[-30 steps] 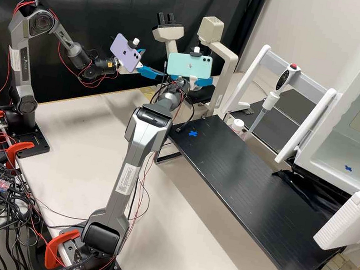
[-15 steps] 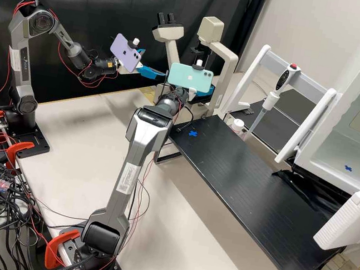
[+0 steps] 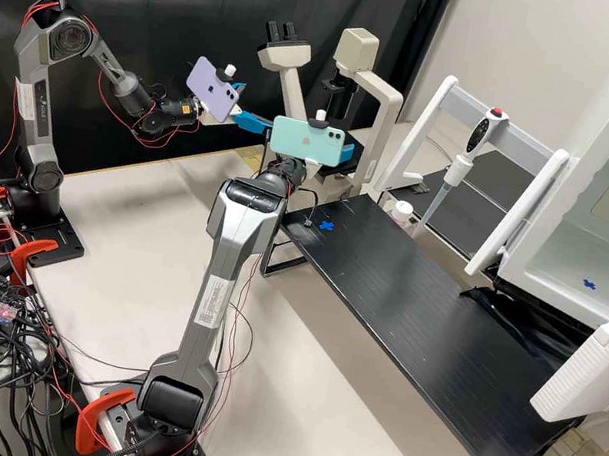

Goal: Move the petri dish to the bench

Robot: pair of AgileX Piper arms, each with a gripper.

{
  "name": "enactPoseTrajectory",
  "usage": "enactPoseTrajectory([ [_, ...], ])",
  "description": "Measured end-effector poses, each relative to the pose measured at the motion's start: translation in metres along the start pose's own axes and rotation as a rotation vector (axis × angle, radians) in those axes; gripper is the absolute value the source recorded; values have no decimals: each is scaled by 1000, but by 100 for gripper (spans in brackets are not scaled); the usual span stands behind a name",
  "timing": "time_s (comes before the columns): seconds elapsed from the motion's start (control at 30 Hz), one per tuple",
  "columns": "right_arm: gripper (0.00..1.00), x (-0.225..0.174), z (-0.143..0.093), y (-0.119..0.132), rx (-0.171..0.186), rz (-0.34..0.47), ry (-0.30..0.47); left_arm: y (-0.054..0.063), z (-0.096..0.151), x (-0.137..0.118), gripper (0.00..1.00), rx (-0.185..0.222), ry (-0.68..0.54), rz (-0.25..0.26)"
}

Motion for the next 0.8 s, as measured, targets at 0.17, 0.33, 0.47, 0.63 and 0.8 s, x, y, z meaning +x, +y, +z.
enactPoseTrajectory([
  [0.17,0,0,1,0,-5,0,-2,0,0,0,100,0,0,0],
  [0.33,0,1,3,1,-4,3,-6,0,0,0,100,0,0,0],
  [0.47,0,2,5,3,-3,2,-11,0,0,0,100,0,0,0],
  [0.63,0,2,6,3,0,-1,-14,0,0,0,100,0,0,0],
  [0.8,0,2,7,3,14,-4,-16,0,0,0,100,0,0,0],
])
